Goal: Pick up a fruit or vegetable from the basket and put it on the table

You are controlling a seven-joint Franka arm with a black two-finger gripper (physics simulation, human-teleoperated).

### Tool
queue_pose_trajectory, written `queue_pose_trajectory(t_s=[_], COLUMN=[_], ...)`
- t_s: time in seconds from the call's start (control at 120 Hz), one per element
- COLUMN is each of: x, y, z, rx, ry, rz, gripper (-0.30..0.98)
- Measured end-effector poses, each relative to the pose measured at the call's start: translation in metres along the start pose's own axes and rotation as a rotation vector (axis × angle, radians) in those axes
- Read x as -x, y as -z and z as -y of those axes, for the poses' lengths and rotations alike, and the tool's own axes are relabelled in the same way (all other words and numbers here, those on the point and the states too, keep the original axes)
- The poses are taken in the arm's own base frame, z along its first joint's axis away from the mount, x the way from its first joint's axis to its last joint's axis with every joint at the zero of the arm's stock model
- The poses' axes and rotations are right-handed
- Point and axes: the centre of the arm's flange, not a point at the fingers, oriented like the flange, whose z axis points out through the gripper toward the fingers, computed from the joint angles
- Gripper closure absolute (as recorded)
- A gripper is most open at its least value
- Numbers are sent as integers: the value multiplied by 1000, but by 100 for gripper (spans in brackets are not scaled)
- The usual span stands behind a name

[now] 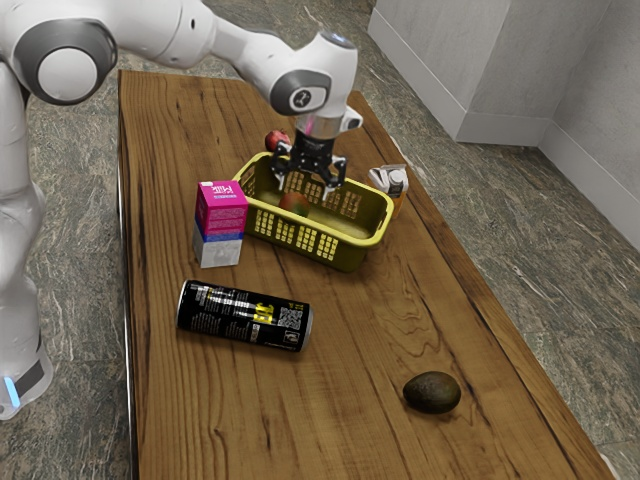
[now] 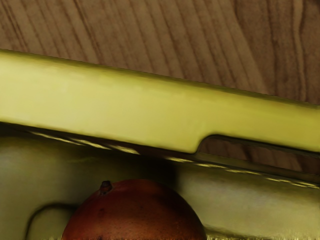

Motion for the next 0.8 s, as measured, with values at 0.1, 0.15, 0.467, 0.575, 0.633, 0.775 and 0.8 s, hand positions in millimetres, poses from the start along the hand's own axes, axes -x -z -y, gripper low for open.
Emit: queue_pose_trajectory(t_s=[0.1,0.15,0.467,0.575,0.633,0.775,0.8], x=[5,7,4,-1,-3,-2,-2], y=[-5,-6,-11,-16,-19,-24,-25], z=[-3,-4,0,4,6,6,5], rx=[-4,-5,-8,-15,-18,-21,-22], ry=[-15,-22,-26,-16,-13,-16,-18], rz=[1,0,-1,3,6,8,8], gripper=[0,0,0,0,0,0,0])
